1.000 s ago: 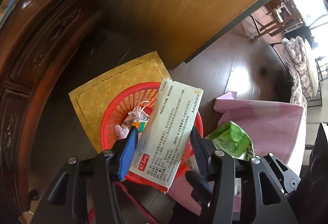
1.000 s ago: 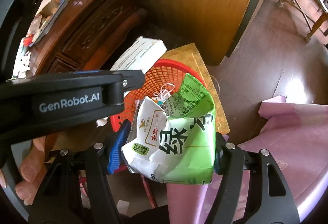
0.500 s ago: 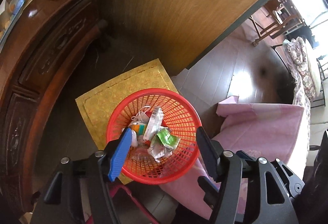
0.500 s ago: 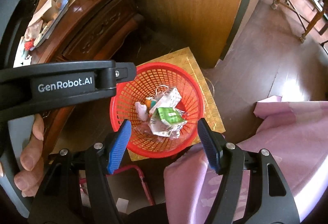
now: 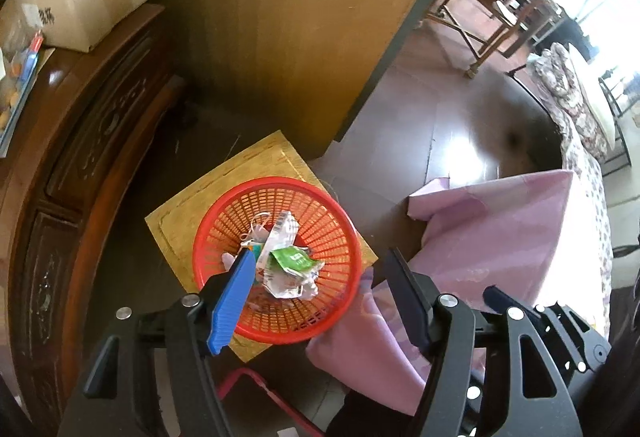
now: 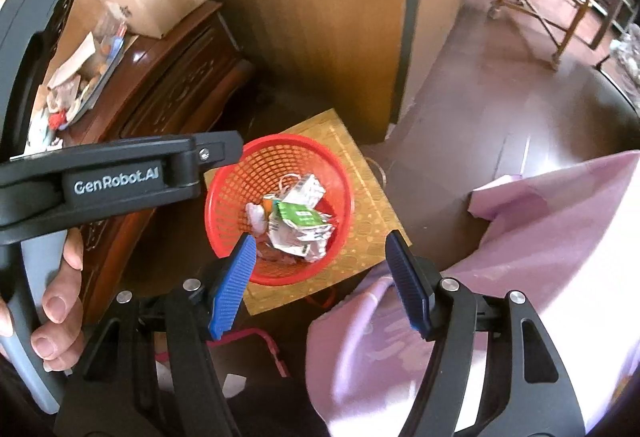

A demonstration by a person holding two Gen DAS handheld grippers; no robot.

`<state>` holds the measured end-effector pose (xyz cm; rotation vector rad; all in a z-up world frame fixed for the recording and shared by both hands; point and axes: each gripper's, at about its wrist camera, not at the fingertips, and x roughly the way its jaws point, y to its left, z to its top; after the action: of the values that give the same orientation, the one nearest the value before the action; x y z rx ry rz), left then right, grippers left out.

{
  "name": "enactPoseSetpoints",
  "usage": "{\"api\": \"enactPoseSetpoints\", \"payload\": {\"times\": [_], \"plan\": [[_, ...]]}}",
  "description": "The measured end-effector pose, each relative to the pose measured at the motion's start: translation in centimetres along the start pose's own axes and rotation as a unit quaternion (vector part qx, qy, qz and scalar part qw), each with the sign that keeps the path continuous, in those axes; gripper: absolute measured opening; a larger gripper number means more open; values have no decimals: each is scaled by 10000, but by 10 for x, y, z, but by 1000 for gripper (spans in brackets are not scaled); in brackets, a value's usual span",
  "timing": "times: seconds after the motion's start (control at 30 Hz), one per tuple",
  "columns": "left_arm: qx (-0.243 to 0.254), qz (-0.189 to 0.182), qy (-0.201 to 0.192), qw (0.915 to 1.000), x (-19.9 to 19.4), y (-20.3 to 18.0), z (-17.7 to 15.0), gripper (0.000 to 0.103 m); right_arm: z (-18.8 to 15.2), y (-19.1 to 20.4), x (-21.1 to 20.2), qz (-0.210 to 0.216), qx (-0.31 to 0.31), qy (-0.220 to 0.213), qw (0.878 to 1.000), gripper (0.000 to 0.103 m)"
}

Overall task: Collect trash
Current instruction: 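Return both grippers to the table toward the yellow ball and red cup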

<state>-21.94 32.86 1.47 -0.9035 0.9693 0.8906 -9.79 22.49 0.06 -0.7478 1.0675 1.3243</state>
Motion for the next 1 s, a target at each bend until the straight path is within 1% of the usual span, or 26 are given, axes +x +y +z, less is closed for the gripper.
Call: {"api": "enactPoseSetpoints", "payload": {"times": [0.17,0.27,0.37,0.5,0.57,0.7,0.83,0.87,0.9,1.0], "plan": [[197,34,-73,9998,-12,-17,-5,68,-11,-13,-21,-139,127,-188,9996,66],[366,45,-114,9993,-18,-30,-8,70,-23,-24,-38,-267,284,-366,9986,68],[630,31,-191,9978,-24,-50,-14,74,-42,-44,-59,-417,542,-574,9960,70],[1010,-55,-243,9946,-27,-82,-27,78,-75,-80,-87,-692,1045,-819,9887,72],[1208,-94,-224,9924,-26,-100,-34,79,-94,-100,-100,-828,1320,-944,9833,73],[1586,-161,-231,9869,-24,-137,-48,81,-134,-142,-124,-1096,1926,-1148,9683,73],[1930,-224,-224,9807,-19,-173,-62,83,-175,-182,-145,-1371,2496,-1338,9492,74],[2053,-223,-220,9782,-17,-184,-67,83,-182,-189,-149,-1426,2605,-1374,9450,74],[2125,-221,-219,9767,-15,-191,-70,83,-196,-200,-155,-1540,2777,-1437,9373,75],[2439,-231,-218,9693,-10,-220,-83,84,-218,-222,-164,-1703,3067,-1537,9237,76]]}}
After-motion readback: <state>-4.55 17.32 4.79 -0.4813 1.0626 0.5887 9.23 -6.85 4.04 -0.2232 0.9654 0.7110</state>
